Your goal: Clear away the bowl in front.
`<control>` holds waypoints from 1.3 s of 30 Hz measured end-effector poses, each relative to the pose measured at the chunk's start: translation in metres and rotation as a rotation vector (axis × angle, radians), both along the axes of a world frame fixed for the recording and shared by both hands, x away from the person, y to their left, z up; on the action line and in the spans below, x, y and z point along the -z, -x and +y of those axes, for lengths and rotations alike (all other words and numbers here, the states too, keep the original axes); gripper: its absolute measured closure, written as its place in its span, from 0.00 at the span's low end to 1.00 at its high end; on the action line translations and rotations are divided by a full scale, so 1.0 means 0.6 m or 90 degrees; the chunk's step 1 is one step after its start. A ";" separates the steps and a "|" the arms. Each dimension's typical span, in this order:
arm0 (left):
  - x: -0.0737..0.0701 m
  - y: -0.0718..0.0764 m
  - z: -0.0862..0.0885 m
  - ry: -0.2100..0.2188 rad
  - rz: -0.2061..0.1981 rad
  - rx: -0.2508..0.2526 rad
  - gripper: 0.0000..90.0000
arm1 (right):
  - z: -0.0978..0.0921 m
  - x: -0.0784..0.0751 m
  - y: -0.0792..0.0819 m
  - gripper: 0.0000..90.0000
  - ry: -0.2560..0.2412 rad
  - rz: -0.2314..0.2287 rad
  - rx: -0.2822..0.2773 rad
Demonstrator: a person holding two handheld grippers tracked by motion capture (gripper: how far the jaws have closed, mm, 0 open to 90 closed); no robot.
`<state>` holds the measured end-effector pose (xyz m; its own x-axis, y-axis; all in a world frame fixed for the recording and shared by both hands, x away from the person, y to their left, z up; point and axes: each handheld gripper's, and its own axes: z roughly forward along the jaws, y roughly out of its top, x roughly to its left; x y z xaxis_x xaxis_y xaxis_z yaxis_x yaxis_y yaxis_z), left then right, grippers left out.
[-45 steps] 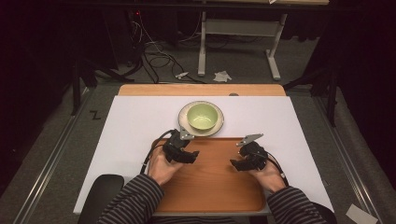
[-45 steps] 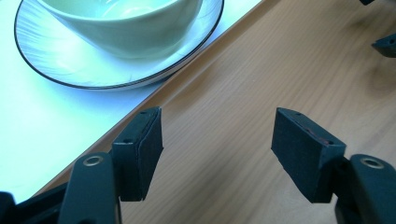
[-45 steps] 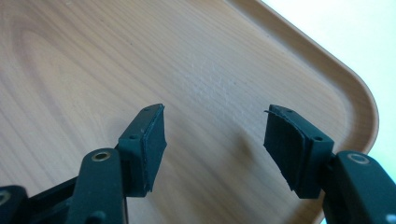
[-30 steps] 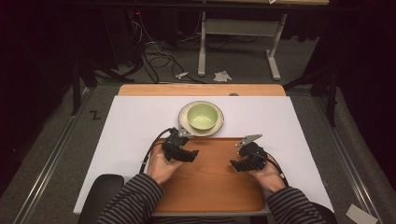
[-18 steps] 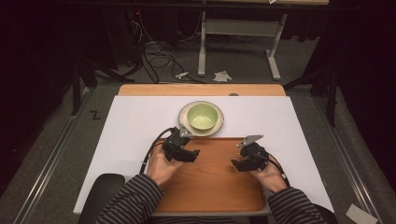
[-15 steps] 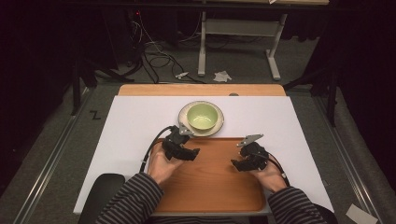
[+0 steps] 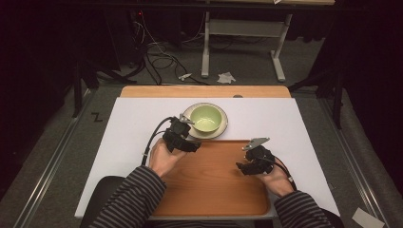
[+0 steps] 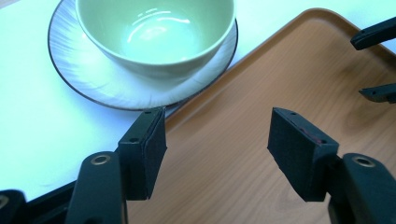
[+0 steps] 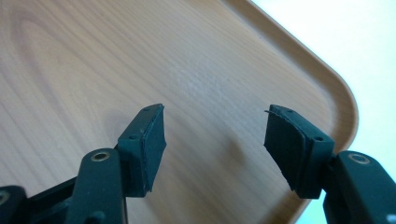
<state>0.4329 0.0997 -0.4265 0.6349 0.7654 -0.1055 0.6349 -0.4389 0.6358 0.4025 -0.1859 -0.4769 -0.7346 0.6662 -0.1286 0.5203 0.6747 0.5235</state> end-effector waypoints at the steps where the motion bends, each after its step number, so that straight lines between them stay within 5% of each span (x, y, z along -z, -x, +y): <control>1: -0.003 -0.004 -0.001 -0.006 0.004 0.000 0.42 | -0.001 -0.001 -0.001 0.44 -0.004 -0.003 0.002; 17: -0.035 -0.070 0.002 -0.044 0.011 -0.037 0.42 | -0.003 0.000 -0.002 0.44 0.001 -0.001 0.003; 32: -0.032 -0.142 -0.011 -0.091 0.043 -0.068 0.45 | -0.002 0.002 -0.003 0.44 -0.001 -0.001 0.004; 39: -0.010 -0.170 -0.016 -0.098 0.067 -0.090 0.46 | 0.001 0.003 -0.002 0.44 0.007 -0.004 -0.005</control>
<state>0.5349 0.0904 -0.4203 0.5125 0.8577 -0.0404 0.7560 -0.4285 0.4948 0.4038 -0.1850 -0.4787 -0.7387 0.6594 -0.1399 0.5121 0.6840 0.5195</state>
